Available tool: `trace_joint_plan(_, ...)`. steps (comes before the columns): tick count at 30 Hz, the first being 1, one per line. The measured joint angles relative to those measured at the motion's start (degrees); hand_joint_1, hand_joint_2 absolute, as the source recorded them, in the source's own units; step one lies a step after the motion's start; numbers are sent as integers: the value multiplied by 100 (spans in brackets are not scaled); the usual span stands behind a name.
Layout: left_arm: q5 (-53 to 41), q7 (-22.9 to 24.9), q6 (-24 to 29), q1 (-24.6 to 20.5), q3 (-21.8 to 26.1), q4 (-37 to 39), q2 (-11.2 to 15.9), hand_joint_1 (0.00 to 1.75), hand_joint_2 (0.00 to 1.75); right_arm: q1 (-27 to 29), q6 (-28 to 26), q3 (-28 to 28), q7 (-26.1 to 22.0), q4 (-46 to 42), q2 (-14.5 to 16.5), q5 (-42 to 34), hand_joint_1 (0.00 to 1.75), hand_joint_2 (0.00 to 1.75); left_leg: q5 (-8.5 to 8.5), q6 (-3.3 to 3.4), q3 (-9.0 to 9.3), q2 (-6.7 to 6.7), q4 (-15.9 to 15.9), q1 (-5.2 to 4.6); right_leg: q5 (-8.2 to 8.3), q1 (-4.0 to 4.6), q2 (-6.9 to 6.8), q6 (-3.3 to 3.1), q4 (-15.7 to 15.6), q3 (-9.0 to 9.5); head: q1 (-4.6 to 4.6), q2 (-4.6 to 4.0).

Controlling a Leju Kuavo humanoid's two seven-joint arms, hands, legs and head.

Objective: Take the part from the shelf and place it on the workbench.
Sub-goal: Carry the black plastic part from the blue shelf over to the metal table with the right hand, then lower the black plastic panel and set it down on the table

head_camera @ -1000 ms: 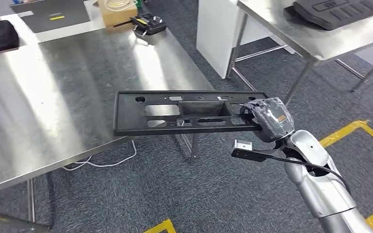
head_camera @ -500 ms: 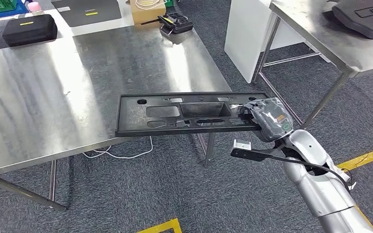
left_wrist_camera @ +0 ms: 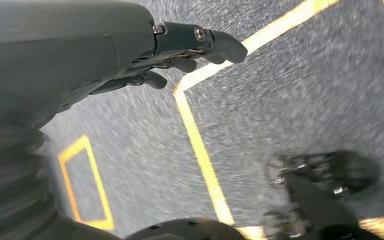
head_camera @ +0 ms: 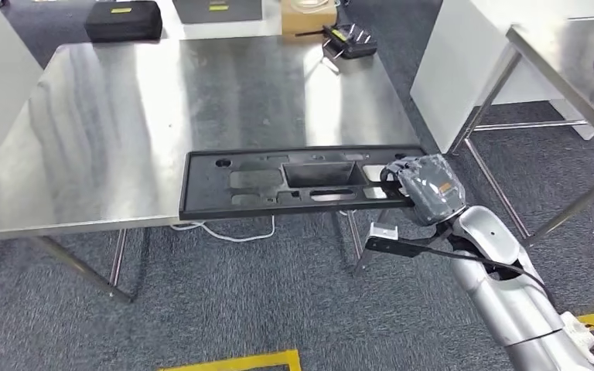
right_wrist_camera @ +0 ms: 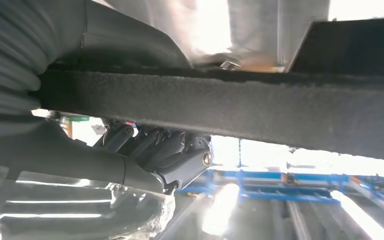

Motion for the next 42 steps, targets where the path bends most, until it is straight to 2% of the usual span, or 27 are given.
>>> trace_joint_plan(1, 0, -3, 1, -6, 1, 0, -2, 0, 175, -5, 2, 2, 0, 12, -2, -1, 175, 175, 5, 21, -3, -76, 0, 6, -164, -17, 148, -14, 411, -200, 14, 0)
trace_joint_plan(2, 0, -6, 1, -9, 3, 0, -4, 0, 175, -6, 4, 6, 0, 28, -5, 1, 175, 175, 5, 26, -4, -163, 1, 6, -285, -30, 215, -4, 787, -404, 26, 1)
trace_joint_plan(3, 1, -9, 0, -6, 4, 1, -5, 0, 175, -6, 6, 10, 0, 45, -7, 4, 175, 175, 5, 27, -4, -255, 4, 7, -328, -38, 241, 28, 1011, -542, 28, 1)
trace_joint_plan(4, 1, -13, -1, 0, 7, 2, -7, 0, 175, -7, 8, 14, 0, 59, -5, 7, 175, 175, 5, 25, 0, -346, 7, 8, -272, -45, 252, 79, 1009, -574, 28, 1)
trace_joint_plan(5, 2, -15, -1, 7, 8, 2, -8, 0, 175, -9, 10, 16, 0, 70, -3, 9, 175, 175, 4, 20, 7, -438, 10, 11, -123, -58, 272, 142, 768, -491, 26, 1)
trace_joint_plan(6, 2, -17, -1, 14, 9, 2, -9, 0, 175, -13, 12, 16, 0, 76, -2, 9, 175, 175, 3, 10, 11, -524, 14, 15, 80, -83, 347, 203, 348, -316, 29, 1)
trace_joint_plan(7, 2, -18, -1, 17, 10, 2, -10, 0, 175, -22, 13, 18, 0, 83, 0, 9, 175, 175, 1, -10, 7, -607, 24, 10, 261, -111, 482, 244, -83, -138, 33, 1)
trace_joint_plan(8, 2, -19, -1, 17, 11, 1, -11, 0, 175, -32, 17, 20, -1, 89, -1, 10, 175, 175, 1, -38, -11, -680, 32, 2, 397, -129, 585, 247, -416, 7, 34, 0)
trace_joint_plan(9, 2, -18, 0, 22, 12, 1, -11, 0, 175, -42, 22, 25, -2, 96, 1, 10, 175, 175, 6, -70, -35, -749, 38, -4, 466, -133, 665, 222, -605, 86, 31, 1)
trace_joint_plan(10, 1, -18, 2, 31, 13, 1, -10, 0, 175, -51, 27, 34, -3, 103, 5, 10, 175, 175, 16, -103, -61, -809, 40, -7, 482, -119, 673, 175, -660, 107, 31, 1)
trace_joint_plan(11, 1, -18, 3, 45, 14, 1, -8, 0, 175, -63, 32, 44, -4, 107, 12, 9, 175, 175, 25, -133, -86, -868, 36, -2, 493, -121, 599, 122, -665, 118, 28, 1)
trace_joint_plan(12, 0, -24, 4, 61, 15, 1, -2, 0, 175, -85, 33, 55, -4, 113, 25, 6, 175, 175, 21, -159, -104, -854, 50, 5, 502, -134, 542, 82, -672, 126, 25, 1)
trace_joint_plan(13, -1, -34, 4, 71, 16, 1, 1, 0, 175, -114, 34, 63, -4, 123, 36, 3, 175, 175, -32, -187, -144, -726, 128, -1, 505, -152, 473, 29, -680, 142, 15, 1)
trace_joint_plan(14, -3, -50, 1, 72, 16, 1, 4, 0, 175, -148, 33, 66, 1, 136, 43, 2, 175, 175, -147, -216, -233, -538, 317, -7, 503, -171, 401, -24, -689, 162, -4, 1)
trace_joint_plan(16, -15, -85, -4, 61, 16, 0, 3, 0, 175, -209, 31, 63, 15, 180, 42, -20, 175, 175, -505, -268, -578, -145, 1026, 3, 480, -152, 250, -112, -693, 190, -41, 1)
trace_joint_plan(17, -26, -99, -6, 55, 16, 0, 4, 0, 175, -233, 32, 61, 20, 218, 38, -51, 175, 175, -657, -290, -791, -70, 1425, 25, 469, -140, 170, -132, -693, 198, -47, 1)
trace_joint_plan(18, -37, -107, -4, 53, 17, 0, 5, 0, 175, -258, 34, 59, 17, 267, 37, -91, 175, 175, -724, -308, -946, -36, 1695, 44, 460, -132, 90, -142, -692, 204, -47, 1)
trace_joint_plan(19, -46, -110, -1, 55, 17, 0, 7, 0, 175, -287, 36, 57, 11, 326, 37, -130, 175, 175, -685, -322, -1000, -17, 1762, 61, 450, -130, 15, -144, -692, 210, -49, 1)
trace_joint_plan(20, -55, -112, 5, 59, 18, 0, 10, 0, 175, -323, 38, 54, 5, 386, 37, -158, 175, 175, -544, -331, -926, 13, 1586, 75, 439, -133, -53, -137, -691, 220, -50, 1)
trace_joint_plan(22, -66, -127, 21, 57, 20, 0, 13, 0, 175, -426, 39, 39, 1, 500, 37, -197, 175, 175, -173, -333, -502, 131, 769, 95, 399, -127, -145, -87, -688, 250, -52, 2)
trace_joint_plan(24, -67, -173, 42, 48, 33, 0, 9, 0, 175, -575, 36, 0, 1, 635, 44, -246, 175, 175, -5, -307, -192, 192, 199, 86, 358, -78, -214, -18, -687, 272, -31, 2)
trace_joint_plan(26, -61, -236, 73, 53, 71, 0, 2, 0, 175, -750, 12, -43, 23, 820, 92, -230, 175, 175, -18, -251, -155, 142, 124, 39, 345, -30, -270, 50, -715, 297, -1, 2)
trace_joint_plan(27, -56, -265, 94, 58, 92, 0, -6, 0, 175, -825, -11, -65, 49, 920, 129, -187, 175, 175, -8, -230, -141, 130, 104, 22, 345, -21, -281, 57, -731, 308, 8, 2)
trace_joint_plan(31, -56, -424, 137, 52, 140, 0, -35, 0, 175, -1029, -122, -153, 156, 1347, 244, -14, 175, 175, 31, -203, -82, 96, 43, -16, 347, -23, -297, 9, -799, 361, 11, 1)
trace_joint_plan(38, -81, -536, 138, 50, 163, 0, -60, 0, 175, -1180, -184, -286, 184, 1822, 330, 94, 175, 175, 9, -151, -89, 100, 45, -69, 383, -58, -295, 63, -856, 406, 9, 1)
trace_joint_plan(39, -89, -544, 144, 50, 166, 0, -60, 0, 175, -1195, -184, -304, 190, 1867, 340, 105, 175, 175, -3, -136, -98, 99, 51, -83, 394, -64, -297, 83, -877, 414, 9, 1)
trace_joint_plan(42, -101, -563, 174, 49, 207, -1, -52, 0, 175, -1245, -192, -389, 198, 1998, 395, 122, 175, 175, -79, 18, -46, 73, -53, -86, 513, -131, -305, 307, -897, 496, -17, 1)
